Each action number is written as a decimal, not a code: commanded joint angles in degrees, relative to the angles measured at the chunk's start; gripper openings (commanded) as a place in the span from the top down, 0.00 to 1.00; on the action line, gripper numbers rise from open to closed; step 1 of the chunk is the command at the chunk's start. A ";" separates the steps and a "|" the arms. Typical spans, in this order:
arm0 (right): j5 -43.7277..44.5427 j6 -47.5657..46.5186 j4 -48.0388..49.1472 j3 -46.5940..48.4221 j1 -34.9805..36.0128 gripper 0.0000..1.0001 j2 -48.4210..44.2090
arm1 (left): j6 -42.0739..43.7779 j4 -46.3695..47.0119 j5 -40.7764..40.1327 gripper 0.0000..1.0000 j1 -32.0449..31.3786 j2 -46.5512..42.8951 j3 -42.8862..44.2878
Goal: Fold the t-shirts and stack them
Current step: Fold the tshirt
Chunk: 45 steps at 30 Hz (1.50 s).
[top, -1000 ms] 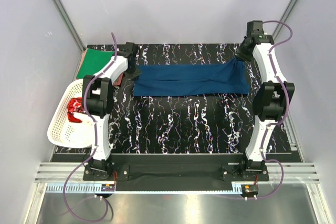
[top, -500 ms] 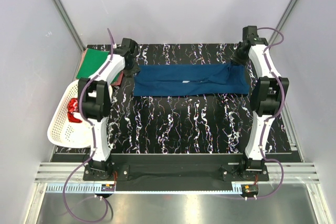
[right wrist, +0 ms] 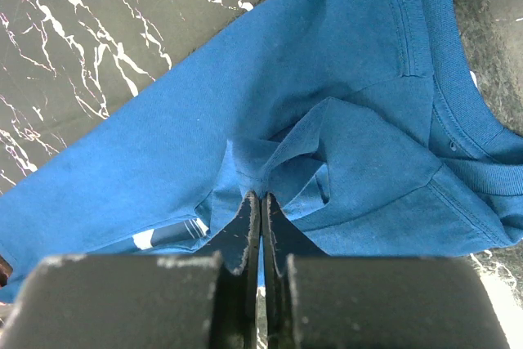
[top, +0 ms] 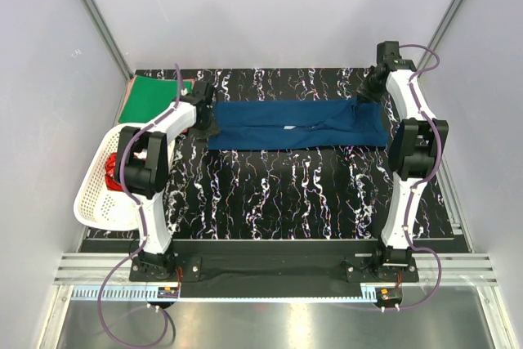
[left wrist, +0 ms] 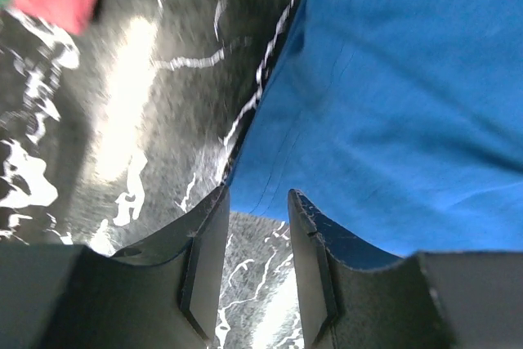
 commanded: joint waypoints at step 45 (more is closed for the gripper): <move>-6.27 0.41 7.56 -4.82 -2.55 0.33 -2.69 | 2.24 3.13 -3.83 0.53 -2.45 -4.73 -8.59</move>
